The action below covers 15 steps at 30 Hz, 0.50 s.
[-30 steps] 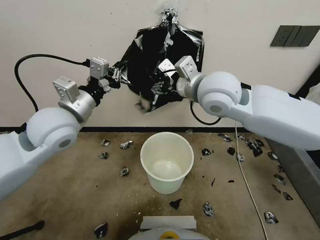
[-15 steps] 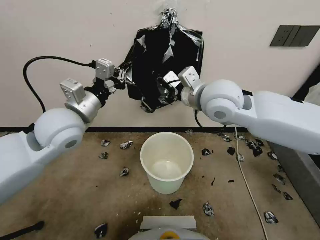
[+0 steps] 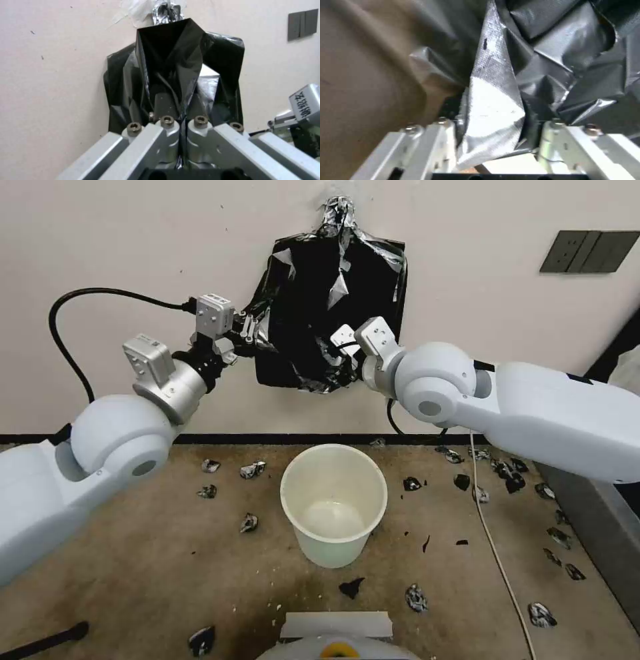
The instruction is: Place a trash bag onto the trash bin.
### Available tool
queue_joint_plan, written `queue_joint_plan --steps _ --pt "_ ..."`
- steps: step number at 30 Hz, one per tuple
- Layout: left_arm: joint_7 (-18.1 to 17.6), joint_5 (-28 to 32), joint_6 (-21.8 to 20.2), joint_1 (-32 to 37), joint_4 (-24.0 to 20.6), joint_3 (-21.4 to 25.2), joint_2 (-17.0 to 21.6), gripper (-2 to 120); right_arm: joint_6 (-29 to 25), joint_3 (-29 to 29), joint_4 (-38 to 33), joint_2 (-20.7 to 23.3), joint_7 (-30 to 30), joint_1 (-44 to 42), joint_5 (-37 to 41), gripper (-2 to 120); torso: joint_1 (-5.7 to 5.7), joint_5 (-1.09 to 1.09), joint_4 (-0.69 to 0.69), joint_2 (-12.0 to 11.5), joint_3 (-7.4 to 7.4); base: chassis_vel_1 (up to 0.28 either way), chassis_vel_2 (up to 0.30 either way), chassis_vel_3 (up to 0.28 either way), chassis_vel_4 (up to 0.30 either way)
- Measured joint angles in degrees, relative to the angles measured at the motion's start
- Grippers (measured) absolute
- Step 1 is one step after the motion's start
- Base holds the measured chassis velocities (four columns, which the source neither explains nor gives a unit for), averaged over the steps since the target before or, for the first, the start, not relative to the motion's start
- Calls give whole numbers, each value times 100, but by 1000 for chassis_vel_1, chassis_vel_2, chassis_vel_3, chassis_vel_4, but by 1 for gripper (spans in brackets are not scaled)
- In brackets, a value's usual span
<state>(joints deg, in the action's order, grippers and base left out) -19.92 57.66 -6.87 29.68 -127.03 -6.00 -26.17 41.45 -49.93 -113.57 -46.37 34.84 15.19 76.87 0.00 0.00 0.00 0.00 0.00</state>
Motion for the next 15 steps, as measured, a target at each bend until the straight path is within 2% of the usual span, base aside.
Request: queue_joint_plan --steps 4,9,12,15 --pt "-3 -3 0 26 1 -13 -6 0 -4 44 -11 1 0 -49 -116 20 0 -1 0 0 0 0 0 0 0" --pt "-16 -17 0 204 37 93 -13 0 -17 440 -96 40 86 -354 -190 1 0 -1 0 0 0 0 0 0 0" --pt "-31 -34 4 277 46 128 -23 0 -149 719 -237 113 116 -615 -207 0 0 0 1 0 0 0 0 0 0" --pt "-46 -64 19 435 55 252 -29 0 -548 1221 -526 329 34 -1189 -316 0 0 1 0 0 0 0 0 0 0"
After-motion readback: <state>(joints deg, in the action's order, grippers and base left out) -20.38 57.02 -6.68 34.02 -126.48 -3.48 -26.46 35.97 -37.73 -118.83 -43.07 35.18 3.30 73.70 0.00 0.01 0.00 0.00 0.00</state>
